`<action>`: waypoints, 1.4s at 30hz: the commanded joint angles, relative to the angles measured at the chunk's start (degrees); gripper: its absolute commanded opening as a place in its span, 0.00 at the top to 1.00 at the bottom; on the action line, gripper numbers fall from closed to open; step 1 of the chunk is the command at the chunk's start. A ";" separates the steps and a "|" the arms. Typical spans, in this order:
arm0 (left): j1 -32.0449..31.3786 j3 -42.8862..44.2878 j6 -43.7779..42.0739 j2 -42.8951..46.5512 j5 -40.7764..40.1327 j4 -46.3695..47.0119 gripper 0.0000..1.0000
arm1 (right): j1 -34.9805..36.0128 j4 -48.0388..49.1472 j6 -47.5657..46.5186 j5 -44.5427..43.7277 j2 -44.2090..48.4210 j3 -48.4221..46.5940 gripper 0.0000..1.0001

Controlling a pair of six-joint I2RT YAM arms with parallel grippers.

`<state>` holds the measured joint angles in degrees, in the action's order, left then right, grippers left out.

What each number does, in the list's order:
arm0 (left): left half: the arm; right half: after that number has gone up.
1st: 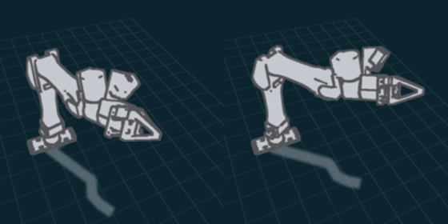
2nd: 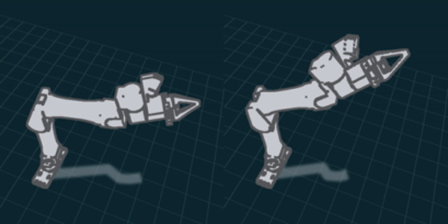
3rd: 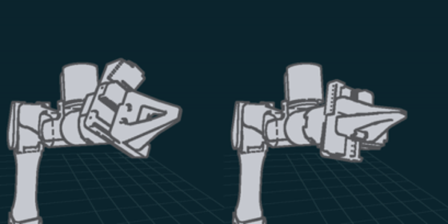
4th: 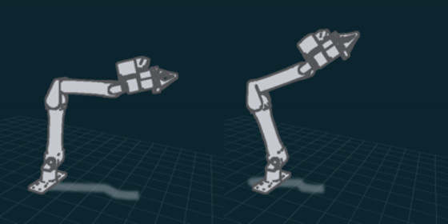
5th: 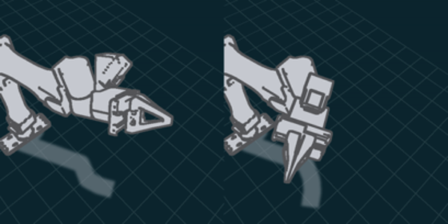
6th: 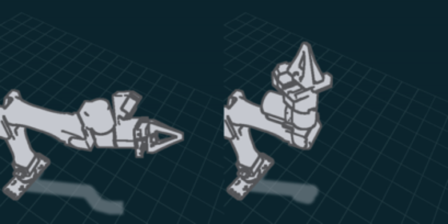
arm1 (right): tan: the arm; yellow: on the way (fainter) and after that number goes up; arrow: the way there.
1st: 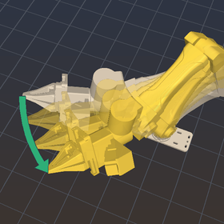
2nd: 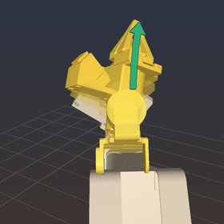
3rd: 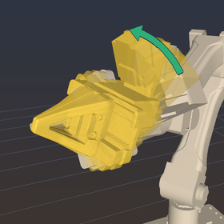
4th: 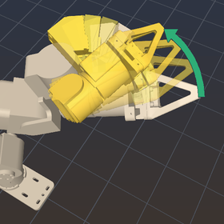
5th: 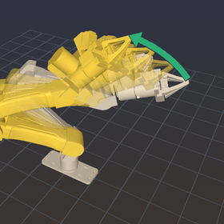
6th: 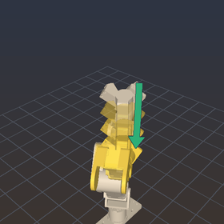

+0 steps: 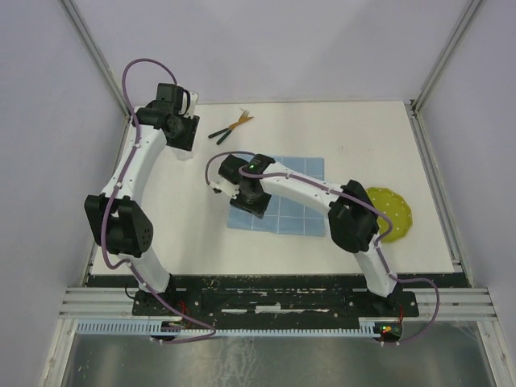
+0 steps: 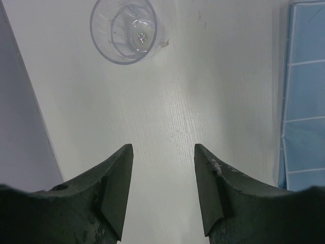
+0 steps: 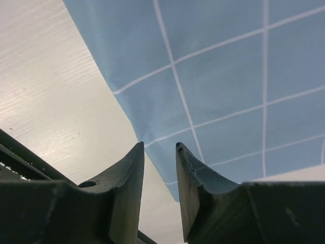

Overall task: Set the dinner table for one person
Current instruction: Move the napkin to the center of the board.

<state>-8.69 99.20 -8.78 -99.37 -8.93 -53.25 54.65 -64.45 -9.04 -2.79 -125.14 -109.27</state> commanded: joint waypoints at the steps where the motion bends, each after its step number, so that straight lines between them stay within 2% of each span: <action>1: 0.15 1.61 -1.95 1.65 1.84 0.76 0.41 | -2.21 3.85 0.83 -4.31 9.75 1.32 0.61; 4: 0.12 0.24 -1.62 2.83 4.20 0.86 0.42 | -4.61 4.61 0.09 -2.25 8.11 2.75 0.63; 5: 0.14 -0.43 -1.93 3.38 5.16 0.71 0.43 | -5.53 4.81 0.31 -2.85 7.10 3.13 0.67; 7: 0.01 -1.57 -2.91 4.50 6.82 -0.17 0.47 | -8.18 5.13 1.80 -3.68 5.75 4.03 0.79; 9: -0.05 -3.71 -3.02 6.20 9.70 -1.28 0.54 | -12.73 4.96 3.32 -1.94 5.50 5.37 0.96; 13: -2.56 -11.09 -4.87 10.33 14.02 -2.66 0.72 | -19.11 5.36 2.36 -1.14 7.96 9.09 0.99; 17: -5.39 -17.01 -5.81 13.71 18.41 -2.95 0.97 | -23.06 3.50 -0.23 -4.29 9.32 10.86 0.99; 21: -7.15 -19.78 -6.79 15.81 21.78 -3.77 0.97 | -26.50 1.84 -0.38 -4.81 11.09 13.25 0.99; 25: -10.06 -22.45 -8.16 17.49 24.71 -4.32 0.97 | -27.10 2.89 -1.56 -4.91 14.71 16.66 0.99; 29: -12.82 -24.90 -7.74 17.29 25.40 -2.04 0.97 | -27.03 2.70 -1.13 -4.73 13.85 16.75 0.99; 42: -18.48 -19.13 -4.02 3.37 23.08 7.88 0.97 | -26.99 -0.75 -1.52 -0.71 3.88 6.93 0.99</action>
<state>-26.02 77.45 -13.98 -92.55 13.98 -51.11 27.42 -63.61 -10.33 -5.48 -119.20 -98.19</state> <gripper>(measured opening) 0.036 0.018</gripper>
